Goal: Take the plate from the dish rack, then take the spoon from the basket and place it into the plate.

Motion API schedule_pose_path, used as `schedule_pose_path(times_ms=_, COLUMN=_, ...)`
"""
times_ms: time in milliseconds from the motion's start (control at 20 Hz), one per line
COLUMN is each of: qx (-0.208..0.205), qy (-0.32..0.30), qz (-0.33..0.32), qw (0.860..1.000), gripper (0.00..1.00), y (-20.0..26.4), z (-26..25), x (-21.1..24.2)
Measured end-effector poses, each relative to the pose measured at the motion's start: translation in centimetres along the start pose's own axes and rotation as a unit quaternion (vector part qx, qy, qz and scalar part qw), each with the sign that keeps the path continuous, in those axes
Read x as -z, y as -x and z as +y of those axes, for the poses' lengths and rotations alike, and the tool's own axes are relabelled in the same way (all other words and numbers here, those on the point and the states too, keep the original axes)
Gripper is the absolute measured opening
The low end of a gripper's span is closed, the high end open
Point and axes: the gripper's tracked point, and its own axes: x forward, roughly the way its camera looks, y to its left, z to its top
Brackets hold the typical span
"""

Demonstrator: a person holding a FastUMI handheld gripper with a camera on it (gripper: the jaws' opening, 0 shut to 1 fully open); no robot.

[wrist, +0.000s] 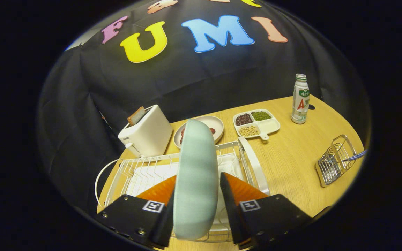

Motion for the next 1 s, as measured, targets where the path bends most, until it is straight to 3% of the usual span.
schedule_pose_path(times_ms=100, qx=0.016, qy=0.004, qz=-0.001, qw=1.0, gripper=0.43, y=0.1, z=-0.2, x=-0.2)
schedule_pose_path(times_ms=300, qx=0.064, qy=0.003, qz=-0.004, qw=0.998, gripper=0.35, y=0.6, z=-1.0, x=-0.9)
schedule_pose_path(times_ms=450, qx=0.11, qy=0.019, qz=-0.012, qw=0.994, gripper=0.33, y=1.8, z=-1.3, x=-2.8)
schedule_pose_path(times_ms=800, qx=0.161, qy=0.123, qz=-0.036, qw=0.979, gripper=0.3, y=2.3, z=-0.5, x=-5.8)
schedule_pose_path(times_ms=1000, qx=0.17, qy=0.147, qz=-0.053, qw=0.973, gripper=0.3, y=3.8, z=0.5, x=-7.1)
